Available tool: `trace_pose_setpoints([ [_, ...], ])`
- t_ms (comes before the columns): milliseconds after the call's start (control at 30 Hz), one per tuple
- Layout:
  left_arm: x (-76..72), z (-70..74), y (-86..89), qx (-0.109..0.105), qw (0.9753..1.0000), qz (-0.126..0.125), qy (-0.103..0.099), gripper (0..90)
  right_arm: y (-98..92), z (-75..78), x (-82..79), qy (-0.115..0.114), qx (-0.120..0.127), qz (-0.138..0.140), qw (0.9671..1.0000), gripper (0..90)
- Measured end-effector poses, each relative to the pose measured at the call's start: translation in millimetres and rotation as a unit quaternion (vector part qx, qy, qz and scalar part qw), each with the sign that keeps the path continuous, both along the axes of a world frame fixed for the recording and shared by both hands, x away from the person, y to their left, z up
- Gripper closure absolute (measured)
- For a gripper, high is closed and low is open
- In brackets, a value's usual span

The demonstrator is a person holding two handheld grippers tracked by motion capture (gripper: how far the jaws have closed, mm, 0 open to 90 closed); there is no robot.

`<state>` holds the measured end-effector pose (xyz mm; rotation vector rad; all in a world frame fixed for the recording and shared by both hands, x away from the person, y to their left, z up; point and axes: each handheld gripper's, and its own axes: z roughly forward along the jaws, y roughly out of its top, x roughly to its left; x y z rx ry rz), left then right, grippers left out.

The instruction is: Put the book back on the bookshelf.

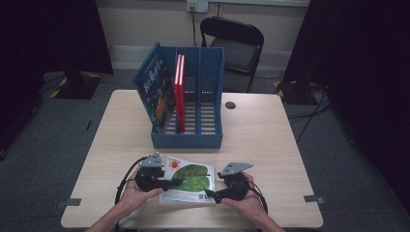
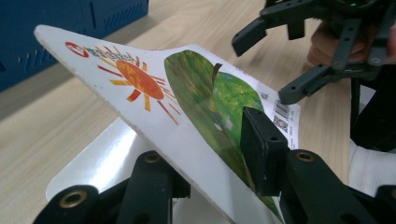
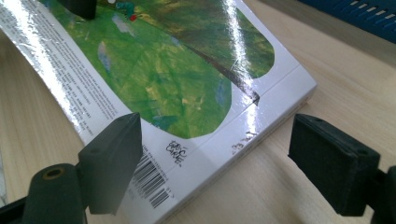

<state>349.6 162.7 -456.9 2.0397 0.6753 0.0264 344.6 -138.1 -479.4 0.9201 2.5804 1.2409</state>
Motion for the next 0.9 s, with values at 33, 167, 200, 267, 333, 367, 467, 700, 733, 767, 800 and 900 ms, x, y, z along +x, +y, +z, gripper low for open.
trace_pose_setpoints([
  [33,0.0,0.0,0.0,0.0,1.0,0.0,0.0,65.1,0.4,0.2,1.0,0.001,0.001,0.0,1.0,17.2],
  [167,-8.1,5.3,-2.3,-0.005,0.9993,-0.021,-0.03,66.7,2.1,-0.2,5.8,0.008,0.006,-0.002,1.0,15.2],
  [200,-9.2,6.3,-2.4,-0.007,0.9992,-0.022,-0.033,66.7,2.5,0.0,7.1,0.009,0.006,-0.003,0.9999,15.2],
  [267,-10.6,7.2,-3.4,-0.002,0.9988,-0.025,-0.042,66.8,2.4,0.5,8.7,0.011,0.01,-0.005,0.9999,14.9],
  [333,-11.6,7.5,-3.7,0.005,0.9984,-0.032,-0.047,67.0,1.0,-0.3,10.0,0.017,0.011,-0.006,0.9998,13.8],
  [367,-12.0,7.4,-3.4,0.004,0.9983,-0.033,-0.048,67.2,0.3,-0.6,10.4,0.019,0.013,-0.006,0.9997,13.9],
  [467,-13.7,7.5,-3.5,0.002,0.9982,-0.036,-0.049,67.8,-1.8,-1.1,12.4,0.027,0.02,-0.008,0.9994,13.7],
  [700,-14.3,6.1,-1.0,-0.002,0.9978,-0.048,-0.045,69.4,-2.6,-2.4,15.3,0.047,0.036,-0.003,0.9983,13.7],
  [733,-14.3,6.0,-0.8,0.002,0.9977,-0.052,-0.045,69.7,-2.5,-2.5,15.4,0.047,0.037,-0.003,0.9982,13.5],
  [767,-14.7,5.9,-0.9,0.0,0.9975,-0.053,-0.046,70.0,-2.3,-2.5,15.3,0.047,0.036,-0.002,0.9983,13.5],
  [800,-14.8,6.1,-0.8,0.0,0.9975,-0.054,-0.046,70.0,-2.1,-2.7,15.5,0.049,0.037,0.0,0.9981,13.6],
  [900,-15.3,5.7,-1.1,0.0,0.9977,-0.053,-0.042,70.5,-1.1,-1.2,14.3,0.046,0.035,0.005,0.9983,15.9],
])
